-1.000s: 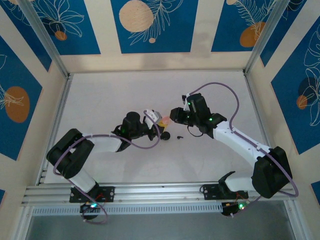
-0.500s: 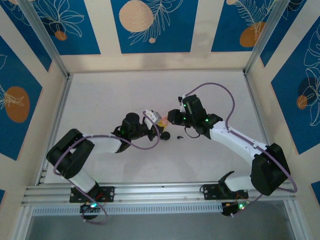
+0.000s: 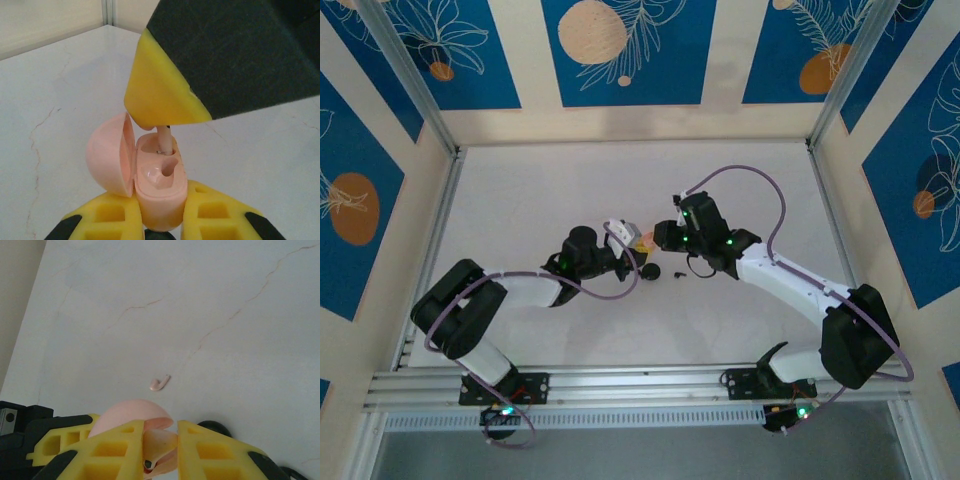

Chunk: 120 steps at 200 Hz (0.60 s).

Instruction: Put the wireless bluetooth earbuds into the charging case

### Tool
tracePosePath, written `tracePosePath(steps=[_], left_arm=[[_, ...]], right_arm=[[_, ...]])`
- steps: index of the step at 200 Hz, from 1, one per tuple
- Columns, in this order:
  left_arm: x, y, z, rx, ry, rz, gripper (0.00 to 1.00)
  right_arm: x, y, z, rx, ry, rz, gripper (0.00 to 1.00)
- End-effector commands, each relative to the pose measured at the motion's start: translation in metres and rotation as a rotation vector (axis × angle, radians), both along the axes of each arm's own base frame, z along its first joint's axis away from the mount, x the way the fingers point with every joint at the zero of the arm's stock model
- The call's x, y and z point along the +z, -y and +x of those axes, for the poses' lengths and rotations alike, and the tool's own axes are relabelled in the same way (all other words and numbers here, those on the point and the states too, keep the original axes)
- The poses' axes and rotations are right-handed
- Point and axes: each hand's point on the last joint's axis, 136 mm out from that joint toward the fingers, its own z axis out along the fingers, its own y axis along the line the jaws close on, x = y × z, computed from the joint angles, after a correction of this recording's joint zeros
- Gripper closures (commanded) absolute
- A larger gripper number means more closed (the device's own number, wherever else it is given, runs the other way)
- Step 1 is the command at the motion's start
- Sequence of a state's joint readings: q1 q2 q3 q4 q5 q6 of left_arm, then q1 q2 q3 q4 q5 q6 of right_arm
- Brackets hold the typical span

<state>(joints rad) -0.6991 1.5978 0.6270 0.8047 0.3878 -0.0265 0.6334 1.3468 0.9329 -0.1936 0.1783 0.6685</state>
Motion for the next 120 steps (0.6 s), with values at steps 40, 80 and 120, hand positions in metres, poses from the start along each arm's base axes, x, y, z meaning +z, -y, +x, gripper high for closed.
tracePosePath(steps=[40,80,120], left_arm=[[0.037,0.004,-0.001,0.003,0.077,-0.078,0.90],[0.038,0.003,-0.001,0.002,0.083,-0.069,0.89],[0.037,0.003,-0.002,-0.001,0.079,-0.066,0.90]], right_arm=[[-0.004,-0.006,-0.002,0.035,0.027,-0.039,0.79],[0.003,-0.010,-0.002,0.046,0.044,-0.017,0.69],[0.015,-0.011,-0.003,0.056,0.069,0.003,0.62]])
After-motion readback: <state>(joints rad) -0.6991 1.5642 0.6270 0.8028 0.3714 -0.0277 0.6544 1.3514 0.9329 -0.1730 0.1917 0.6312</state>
